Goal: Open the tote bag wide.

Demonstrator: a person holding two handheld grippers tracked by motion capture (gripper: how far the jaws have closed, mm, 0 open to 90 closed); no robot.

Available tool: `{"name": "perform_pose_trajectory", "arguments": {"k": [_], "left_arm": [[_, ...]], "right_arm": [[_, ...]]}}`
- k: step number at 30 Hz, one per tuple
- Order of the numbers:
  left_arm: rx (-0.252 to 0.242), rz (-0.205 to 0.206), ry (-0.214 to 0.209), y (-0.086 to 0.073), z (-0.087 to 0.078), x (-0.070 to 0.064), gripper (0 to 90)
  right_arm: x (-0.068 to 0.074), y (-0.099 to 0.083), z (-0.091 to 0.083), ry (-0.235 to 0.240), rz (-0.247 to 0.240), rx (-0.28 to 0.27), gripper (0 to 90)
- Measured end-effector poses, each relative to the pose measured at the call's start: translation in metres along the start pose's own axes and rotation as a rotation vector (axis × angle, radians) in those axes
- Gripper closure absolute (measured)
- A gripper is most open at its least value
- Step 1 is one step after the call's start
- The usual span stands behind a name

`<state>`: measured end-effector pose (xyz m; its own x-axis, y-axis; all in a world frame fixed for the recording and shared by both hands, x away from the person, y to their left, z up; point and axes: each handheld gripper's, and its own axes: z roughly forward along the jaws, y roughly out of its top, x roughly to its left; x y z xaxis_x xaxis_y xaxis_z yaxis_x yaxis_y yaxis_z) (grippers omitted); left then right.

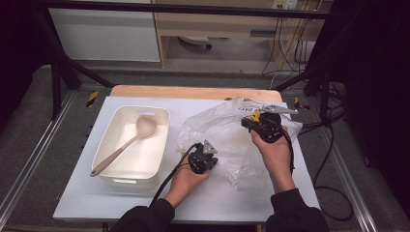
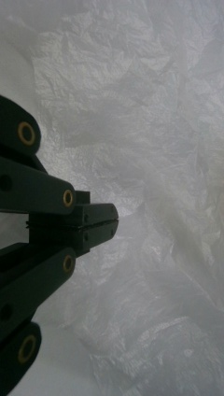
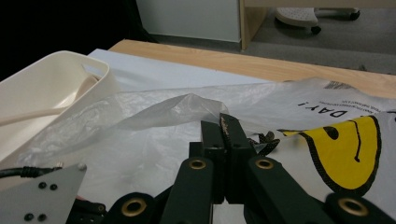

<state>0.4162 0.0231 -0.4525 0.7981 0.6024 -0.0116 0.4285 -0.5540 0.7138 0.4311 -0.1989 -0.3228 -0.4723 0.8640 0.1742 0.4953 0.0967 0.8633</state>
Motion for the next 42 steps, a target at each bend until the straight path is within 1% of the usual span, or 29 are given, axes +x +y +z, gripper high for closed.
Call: {"name": "perform_pose_trajectory", "arguments": {"k": [3, 6, 7, 8, 9, 10, 12, 15, 17, 19, 22, 23, 25, 27, 29, 32, 34, 36, 38, 42], "left_arm": [[0.005, -0.001, -0.009, 0.001, 0.0, 0.001, 90.0], [0.021, 0.013, 0.001, 0.004, 0.0, 0.005, 90.0], [0.02, 0.004, -0.005, 0.004, 0.001, 0.005, 90.0], [0.027, 0.006, -0.01, 0.005, 0.001, 0.007, 90.0], [0.029, 0.006, -0.009, 0.006, 0.001, 0.007, 90.0], [0.034, 0.015, 0.001, 0.006, 0.001, 0.008, 90.0], [0.034, 0.01, 0.005, 0.007, 0.001, 0.011, 90.0], [0.025, -0.013, 0.014, 0.006, 0.001, 0.016, 90.0], [0.03, -0.013, 0.032, 0.006, 0.001, 0.019, 90.0], [0.023, -0.032, 0.025, 0.006, 0.001, 0.021, 90.0], [0.021, -0.016, 0.03, 0.006, 0.001, 0.021, 90.0], [0.017, -0.019, 0.029, 0.006, 0.001, 0.02, 90.0], [0.017, -0.02, 0.026, 0.006, 0.001, 0.019, 90.0], [0.006, -0.022, 0.021, 0.007, 0.0, 0.016, 90.0], [0.005, -0.009, 0.011, 0.009, -0.004, 0.012, 90.0], [-0.019, -0.014, -0.003, 0.012, -0.011, 0.006, 90.0], [-0.021, -0.008, 0.0, 0.014, -0.019, 0.003, 90.0], [-0.048, -0.027, -0.011, 0.016, -0.029, 0.002, 90.0], [-0.067, -0.038, -0.012, 0.019, -0.04, 0.003, 90.0], [-0.099, -0.05, -0.011, 0.023, -0.061, 0.005, 90.0]], "right_arm": [[0.001, 0.007, -0.001, -0.003, -0.009, -0.001, 90.0], [0.003, 0.013, -0.005, -0.006, -0.017, -0.008, 90.0], [0.004, 0.014, -0.006, -0.007, -0.018, -0.011, 90.0], [0.005, 0.016, -0.007, -0.006, -0.02, -0.011, 90.0], [0.005, 0.017, -0.007, -0.006, -0.021, -0.012, 90.0], [0.006, 0.019, -0.008, -0.006, -0.022, -0.011, 90.0], [0.007, 0.02, -0.008, -0.008, -0.019, -0.014, 90.0], [0.009, 0.019, -0.005, -0.002, -0.018, -0.007, 90.0], [0.01, 0.017, -0.003, 0.0, -0.024, -0.001, 90.0], [0.011, 0.014, -0.001, 0.004, -0.019, 0.005, 90.0], [0.011, 0.01, 0.002, 0.009, -0.014, 0.006, 90.0], [0.011, 0.009, 0.003, 0.009, -0.008, 0.008, 90.0], [0.011, 0.009, 0.004, 0.011, -0.014, 0.015, 90.0], [0.011, 0.009, 0.004, 0.011, -0.012, 0.009, 90.0], [0.009, 0.009, 0.003, 0.01, -0.009, 0.007, 90.0], [0.008, 0.008, 0.005, 0.009, -0.001, 0.006, 90.0], [0.007, 0.009, 0.006, 0.01, -0.001, 0.004, 90.0], [0.007, 0.009, 0.008, 0.014, 0.007, 0.0, 90.0], [0.006, 0.009, 0.013, 0.016, 0.01, 0.005, 90.0], [0.005, 0.01, 0.022, 0.011, 0.011, 0.011, 90.0]]}}
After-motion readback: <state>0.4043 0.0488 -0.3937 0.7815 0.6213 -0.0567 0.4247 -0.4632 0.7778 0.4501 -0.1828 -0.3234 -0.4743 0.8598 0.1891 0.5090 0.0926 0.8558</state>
